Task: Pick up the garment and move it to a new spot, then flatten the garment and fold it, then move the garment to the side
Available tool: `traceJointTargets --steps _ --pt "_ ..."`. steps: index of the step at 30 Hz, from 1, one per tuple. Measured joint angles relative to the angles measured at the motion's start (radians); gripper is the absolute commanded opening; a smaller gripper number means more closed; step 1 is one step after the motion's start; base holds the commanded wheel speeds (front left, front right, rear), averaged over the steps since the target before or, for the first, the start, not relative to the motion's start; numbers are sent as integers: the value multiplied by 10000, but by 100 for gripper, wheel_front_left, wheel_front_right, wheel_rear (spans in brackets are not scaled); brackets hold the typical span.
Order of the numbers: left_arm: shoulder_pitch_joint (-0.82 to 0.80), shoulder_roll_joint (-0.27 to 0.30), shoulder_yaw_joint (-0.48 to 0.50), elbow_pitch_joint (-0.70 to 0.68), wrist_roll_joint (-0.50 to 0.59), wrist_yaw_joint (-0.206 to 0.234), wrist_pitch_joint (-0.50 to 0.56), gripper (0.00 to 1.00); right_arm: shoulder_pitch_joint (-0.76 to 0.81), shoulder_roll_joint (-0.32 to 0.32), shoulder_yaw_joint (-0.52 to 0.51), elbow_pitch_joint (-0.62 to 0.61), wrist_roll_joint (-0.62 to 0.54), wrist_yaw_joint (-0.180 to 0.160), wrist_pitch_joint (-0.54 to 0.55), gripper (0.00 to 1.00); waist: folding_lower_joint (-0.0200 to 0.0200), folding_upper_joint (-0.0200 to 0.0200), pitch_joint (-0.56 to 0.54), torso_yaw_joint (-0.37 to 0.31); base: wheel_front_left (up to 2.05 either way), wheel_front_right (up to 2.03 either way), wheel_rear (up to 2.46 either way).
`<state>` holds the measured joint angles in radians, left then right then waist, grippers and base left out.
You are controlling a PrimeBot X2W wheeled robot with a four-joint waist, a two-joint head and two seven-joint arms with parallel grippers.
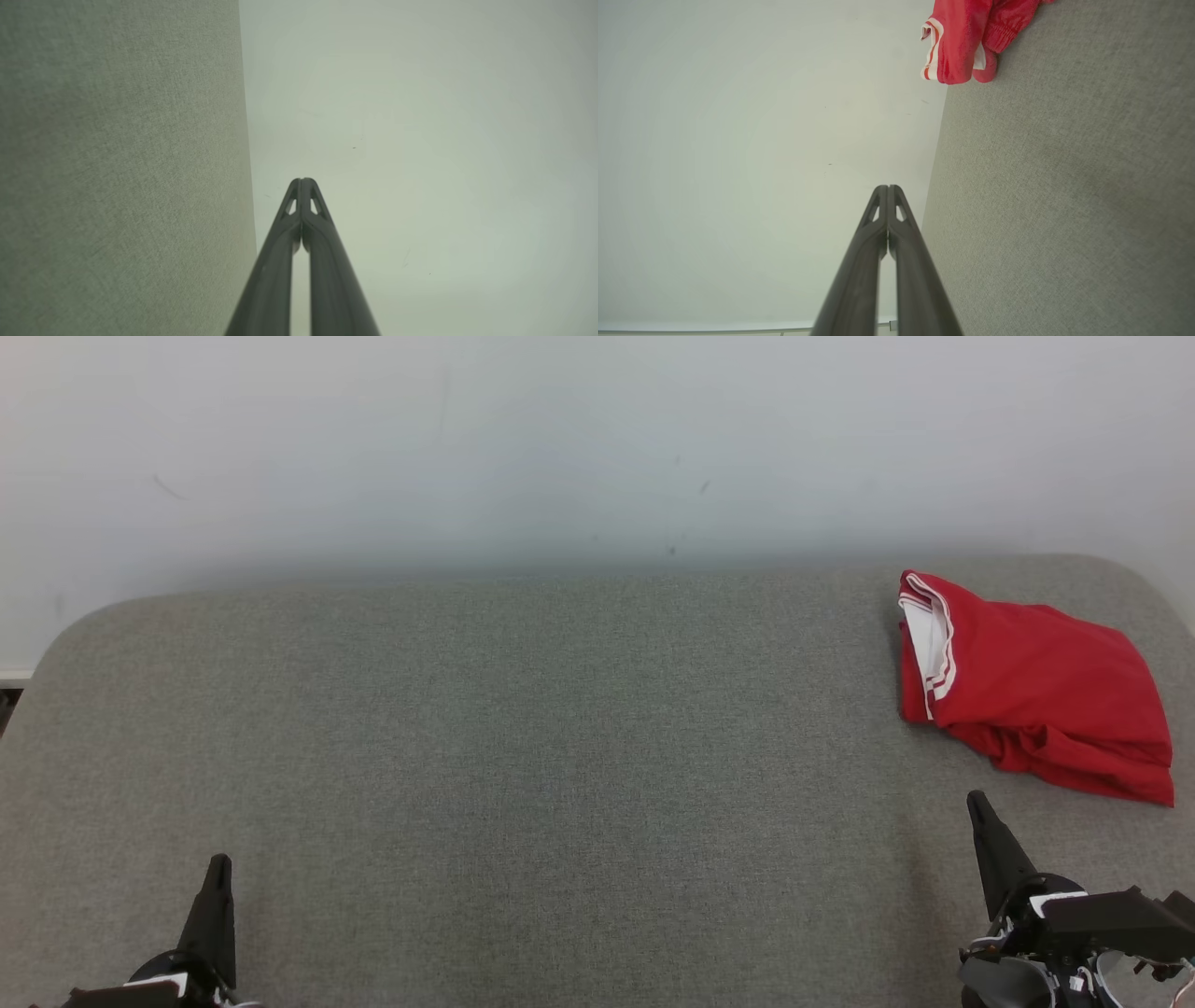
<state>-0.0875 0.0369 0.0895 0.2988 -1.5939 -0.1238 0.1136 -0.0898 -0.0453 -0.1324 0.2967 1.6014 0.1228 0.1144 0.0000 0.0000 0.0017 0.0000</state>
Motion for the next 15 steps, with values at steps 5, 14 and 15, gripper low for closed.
traceJointTargets --steps 5,14,15 --pt "0 0 0 -2 0 0 0 0 0 0 0 -2 0 0 0 0 0 0 0 0 0 0 0" --pt "0 0 0 -2 0 0 0 0 0 0 0 -2 0 0 0 0 0 0 0 0 0 0 0" --pt "0 0 0 -2 0 0 0 0 0 0 0 -2 0 0 0 0 0 0 0 0 0 0 0"
